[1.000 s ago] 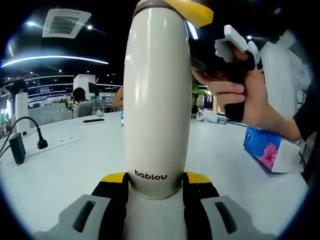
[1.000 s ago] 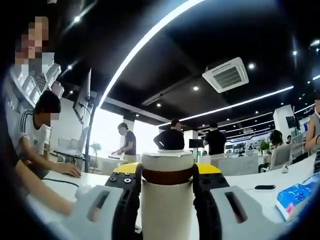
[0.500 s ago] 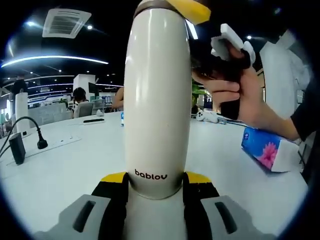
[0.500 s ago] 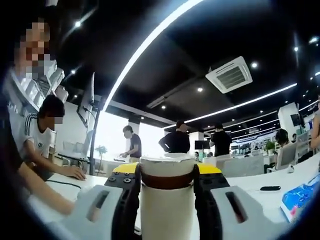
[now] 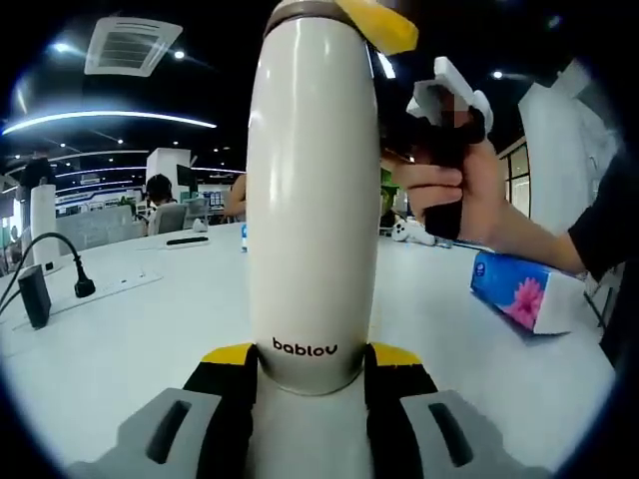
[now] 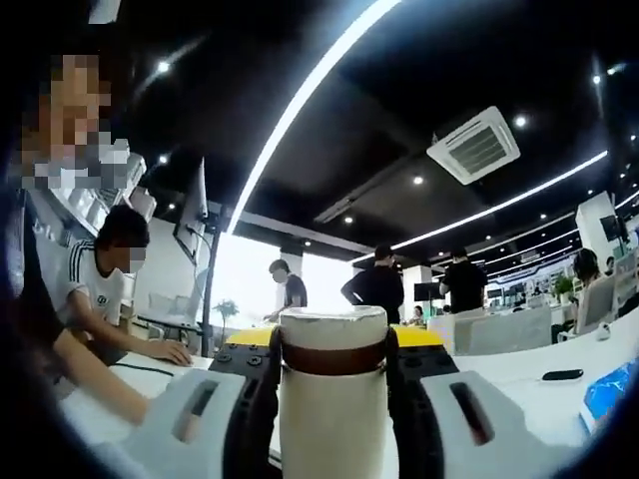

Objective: Grasp the water cup twist off the cup lid place the cup lid on the table

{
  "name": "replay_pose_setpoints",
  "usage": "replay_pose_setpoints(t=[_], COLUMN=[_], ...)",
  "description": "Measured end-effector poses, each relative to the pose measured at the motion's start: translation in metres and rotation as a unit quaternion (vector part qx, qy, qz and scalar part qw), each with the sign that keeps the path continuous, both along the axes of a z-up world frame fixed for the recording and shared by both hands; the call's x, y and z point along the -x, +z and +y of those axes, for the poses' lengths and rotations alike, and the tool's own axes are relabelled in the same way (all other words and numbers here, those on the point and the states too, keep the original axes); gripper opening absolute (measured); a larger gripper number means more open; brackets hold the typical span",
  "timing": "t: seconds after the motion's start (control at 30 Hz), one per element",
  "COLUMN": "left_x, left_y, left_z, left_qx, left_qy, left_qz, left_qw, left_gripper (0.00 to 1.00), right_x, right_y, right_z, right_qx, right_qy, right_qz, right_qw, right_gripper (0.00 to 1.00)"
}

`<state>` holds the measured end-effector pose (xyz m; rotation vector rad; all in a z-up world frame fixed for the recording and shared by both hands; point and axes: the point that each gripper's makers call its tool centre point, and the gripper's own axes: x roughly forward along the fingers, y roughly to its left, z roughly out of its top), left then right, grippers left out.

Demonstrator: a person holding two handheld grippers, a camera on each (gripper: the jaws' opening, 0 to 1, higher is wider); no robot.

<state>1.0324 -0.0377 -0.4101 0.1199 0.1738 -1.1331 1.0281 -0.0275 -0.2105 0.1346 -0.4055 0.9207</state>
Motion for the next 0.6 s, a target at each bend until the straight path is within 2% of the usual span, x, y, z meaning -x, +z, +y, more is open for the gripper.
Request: replay_pose_setpoints(t=[0.6], left_x=[-0.0006], left_y=[-0.0004], left_z=[-0.0004], left_qx=[0.0], left_qy=[-0.001], left_qz=[0.0], left_qw=[1.0], left_gripper=[0.44], right_x=[0.0032], right_y=[-0.0013], right_z=[-0.0015], right_qx=[-0.002], right_qy=[0.105], right_qz=[-0.012], right_qw=[0.9944], right_gripper=[0.44])
